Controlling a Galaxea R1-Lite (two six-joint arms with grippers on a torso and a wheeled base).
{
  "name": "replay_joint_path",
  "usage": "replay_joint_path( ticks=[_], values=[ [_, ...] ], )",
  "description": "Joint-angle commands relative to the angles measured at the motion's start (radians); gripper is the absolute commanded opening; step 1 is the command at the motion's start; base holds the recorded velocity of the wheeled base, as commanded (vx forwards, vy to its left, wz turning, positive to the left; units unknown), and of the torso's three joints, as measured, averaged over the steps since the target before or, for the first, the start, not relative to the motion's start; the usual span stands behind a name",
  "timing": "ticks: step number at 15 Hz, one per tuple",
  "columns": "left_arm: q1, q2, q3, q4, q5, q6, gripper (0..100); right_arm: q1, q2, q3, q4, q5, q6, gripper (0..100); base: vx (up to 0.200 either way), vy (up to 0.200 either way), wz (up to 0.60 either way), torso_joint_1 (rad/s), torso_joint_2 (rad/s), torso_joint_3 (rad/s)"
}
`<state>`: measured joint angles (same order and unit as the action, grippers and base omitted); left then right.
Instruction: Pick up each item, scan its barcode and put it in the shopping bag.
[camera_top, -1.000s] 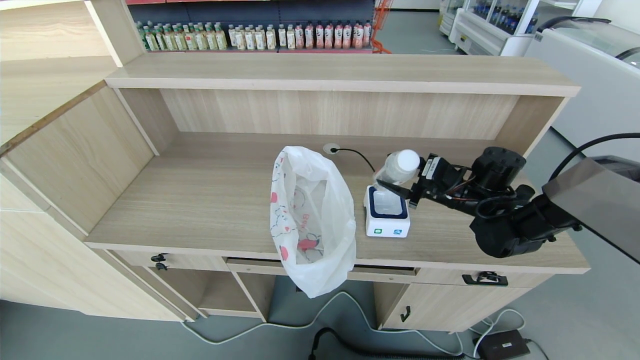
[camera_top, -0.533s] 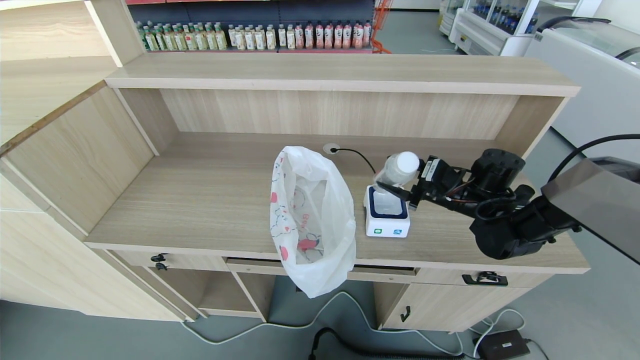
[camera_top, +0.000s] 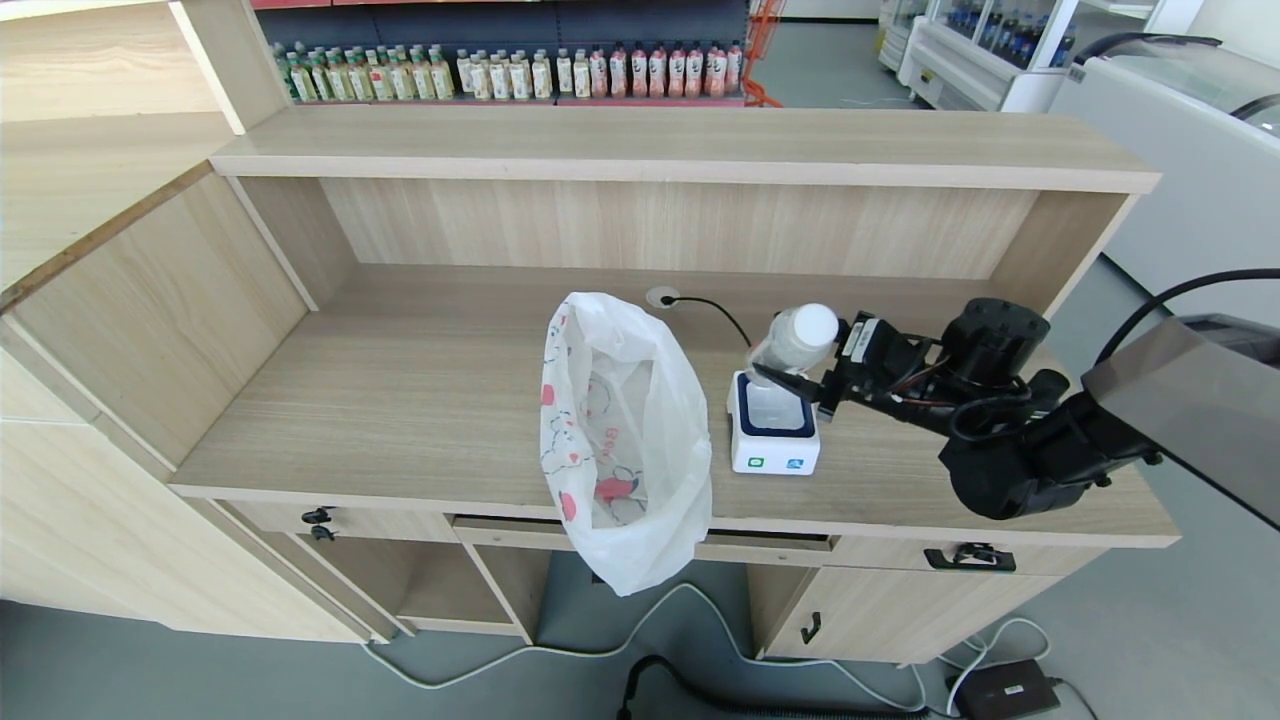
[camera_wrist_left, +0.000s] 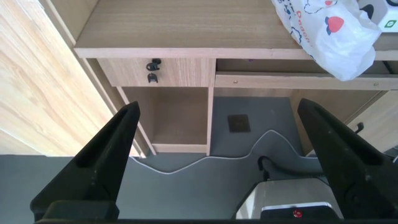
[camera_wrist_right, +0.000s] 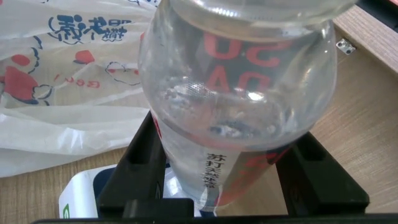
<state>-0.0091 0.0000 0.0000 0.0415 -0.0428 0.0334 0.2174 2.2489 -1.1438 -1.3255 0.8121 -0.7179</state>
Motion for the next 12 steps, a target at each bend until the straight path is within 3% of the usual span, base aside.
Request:
replay_joint_path(
  ticks=[1,4,7,9,12],
  values=[
    [0.0,0.002,0.0,0.0,0.0,0.0,100,0.003,-0.028,-0.001,-0.003,-0.008,0.032,0,0.0,0.0,0.0,0.0,0.0,0.0],
    [0.0,0.002,0.0,0.0,0.0,0.0,100,0.023,-0.196,0.108,-0.003,-0.191,0.222,0,0.0,0.0,0.0,0.0,0.0,0.0],
    [0.0,0.002,0.0,0.0,0.0,-0.001,100,0.065,-0.407,0.357,-0.001,-0.427,0.457,0,0.0,0.0,0.0,0.0,0.0,0.0],
    [0.0,0.002,0.0,0.0,0.0,-0.001,100,0.066,-0.473,0.444,0.005,-0.464,0.514,0,0.0,0.1,0.0,0.004,0.0,-0.001],
    [0.0,0.002,0.0,0.0,0.0,0.0,100,0.066,-0.503,0.463,0.025,-0.473,0.566,0,0.0,0.2,0.0,-0.006,0.0,0.007]
  ],
)
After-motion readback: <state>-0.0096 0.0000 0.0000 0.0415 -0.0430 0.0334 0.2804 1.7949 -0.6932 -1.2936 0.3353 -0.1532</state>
